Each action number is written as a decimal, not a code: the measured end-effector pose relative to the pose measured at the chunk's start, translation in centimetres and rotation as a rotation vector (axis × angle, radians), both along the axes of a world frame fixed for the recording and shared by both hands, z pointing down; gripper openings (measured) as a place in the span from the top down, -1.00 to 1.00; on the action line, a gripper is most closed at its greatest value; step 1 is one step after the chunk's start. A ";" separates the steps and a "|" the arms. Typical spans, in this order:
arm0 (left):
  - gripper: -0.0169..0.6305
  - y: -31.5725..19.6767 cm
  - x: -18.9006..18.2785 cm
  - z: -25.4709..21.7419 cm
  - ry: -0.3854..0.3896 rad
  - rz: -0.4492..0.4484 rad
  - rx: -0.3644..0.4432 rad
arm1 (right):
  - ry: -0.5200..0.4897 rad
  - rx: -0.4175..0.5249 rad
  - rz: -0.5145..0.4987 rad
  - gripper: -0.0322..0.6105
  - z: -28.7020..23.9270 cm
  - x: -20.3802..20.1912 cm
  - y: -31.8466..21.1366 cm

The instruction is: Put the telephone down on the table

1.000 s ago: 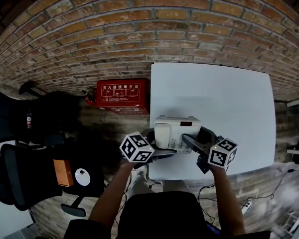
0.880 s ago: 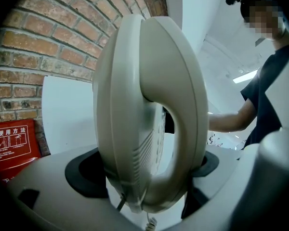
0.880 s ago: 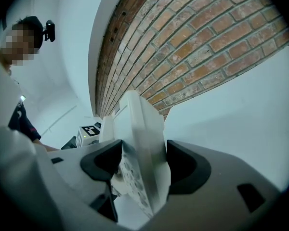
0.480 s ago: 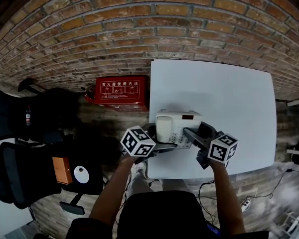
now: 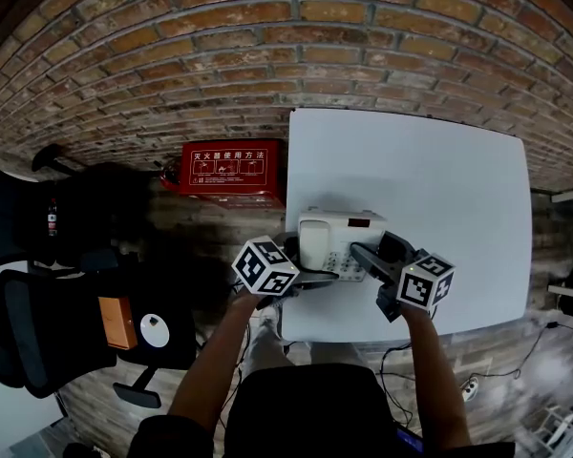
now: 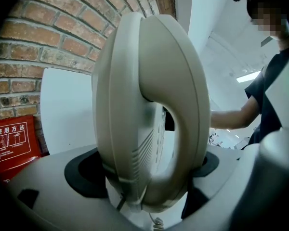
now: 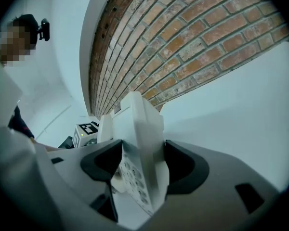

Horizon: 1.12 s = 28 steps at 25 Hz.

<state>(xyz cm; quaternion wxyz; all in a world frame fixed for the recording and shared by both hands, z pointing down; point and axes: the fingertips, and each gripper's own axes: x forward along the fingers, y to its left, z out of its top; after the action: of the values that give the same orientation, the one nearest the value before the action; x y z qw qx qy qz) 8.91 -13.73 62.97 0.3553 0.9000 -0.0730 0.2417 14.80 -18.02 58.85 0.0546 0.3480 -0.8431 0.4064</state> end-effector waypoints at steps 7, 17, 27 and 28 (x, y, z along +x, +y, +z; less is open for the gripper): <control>-0.49 -0.1 0.0 0.1 -0.001 -0.005 0.017 | 0.000 0.010 0.002 0.04 0.0 0.0 -0.2; -0.48 -0.2 -0.1 0.1 -0.001 0.009 0.058 | -0.006 0.039 0.002 0.04 -0.3 0.0 -0.2; -0.48 -0.4 -0.1 0.2 0.020 -0.004 0.049 | -0.022 0.008 -0.005 0.04 0.1 -0.1 -0.5; -0.48 -0.5 -0.1 0.1 0.024 -0.007 0.047 | -0.023 0.004 -0.007 0.04 0.1 -0.1 -0.6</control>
<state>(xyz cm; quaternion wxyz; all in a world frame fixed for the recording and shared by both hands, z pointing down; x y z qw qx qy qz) 8.76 -14.24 63.12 0.3358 0.9106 -0.0774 0.2280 14.66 -18.60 58.97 0.0454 0.3405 -0.8457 0.4085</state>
